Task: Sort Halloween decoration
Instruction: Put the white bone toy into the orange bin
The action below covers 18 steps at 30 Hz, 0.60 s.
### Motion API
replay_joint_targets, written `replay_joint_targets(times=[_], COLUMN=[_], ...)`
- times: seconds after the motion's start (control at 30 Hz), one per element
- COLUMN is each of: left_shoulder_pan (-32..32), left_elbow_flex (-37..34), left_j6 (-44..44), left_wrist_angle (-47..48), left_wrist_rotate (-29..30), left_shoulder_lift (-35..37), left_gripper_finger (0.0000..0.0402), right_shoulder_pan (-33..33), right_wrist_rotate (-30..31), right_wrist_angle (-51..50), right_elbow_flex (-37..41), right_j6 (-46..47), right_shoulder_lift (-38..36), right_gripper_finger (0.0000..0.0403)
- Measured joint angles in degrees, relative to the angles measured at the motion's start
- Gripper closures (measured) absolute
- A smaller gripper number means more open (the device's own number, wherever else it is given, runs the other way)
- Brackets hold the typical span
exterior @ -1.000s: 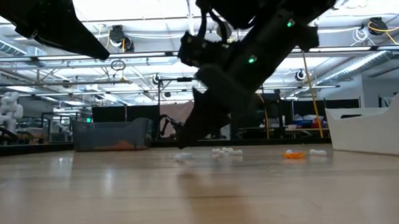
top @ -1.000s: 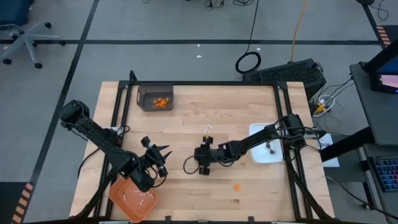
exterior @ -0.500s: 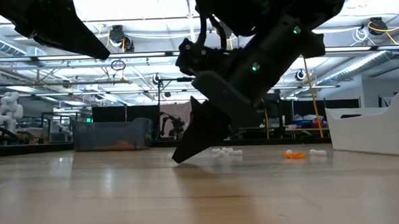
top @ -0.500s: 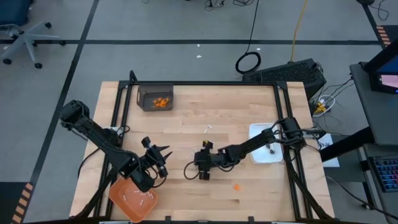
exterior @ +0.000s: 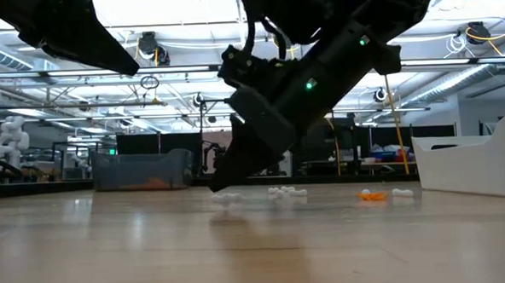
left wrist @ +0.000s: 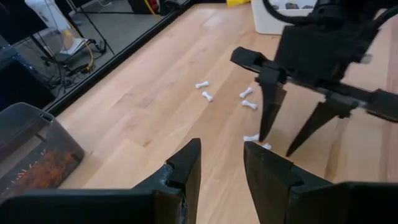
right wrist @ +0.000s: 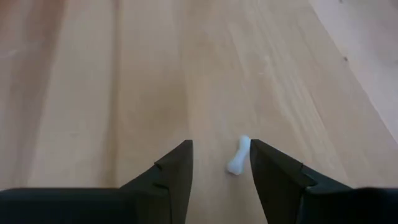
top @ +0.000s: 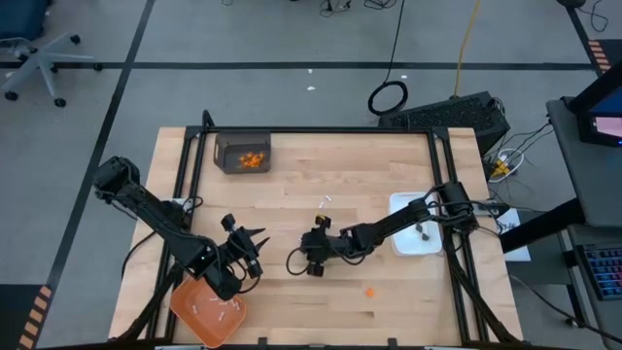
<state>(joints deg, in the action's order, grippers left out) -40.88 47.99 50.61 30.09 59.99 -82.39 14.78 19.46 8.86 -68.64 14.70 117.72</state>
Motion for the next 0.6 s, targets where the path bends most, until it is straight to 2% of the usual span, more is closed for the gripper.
replay_joint_targets(times=[0.27,0.6], left_shoulder_pan=[0.0,0.0], left_elbow_flex=[0.0,0.0], left_j6=[-0.4,-0.5], left_wrist_angle=[0.0,0.5], left_wrist_rotate=[0.0,0.0], left_shoulder_lift=[0.0,0.0], left_gripper_finger=[0.0281,0.0281], right_shoulder_pan=[-2.3,-2.5], right_wrist_rotate=[-3.2,-3.1], right_wrist_angle=[0.1,0.1], right_elbow_flex=[0.0,-0.2], right_j6=[0.7,2.8], right_shoulder_lift=[1.4,3.0], right_gripper_finger=[0.0265,0.0341])
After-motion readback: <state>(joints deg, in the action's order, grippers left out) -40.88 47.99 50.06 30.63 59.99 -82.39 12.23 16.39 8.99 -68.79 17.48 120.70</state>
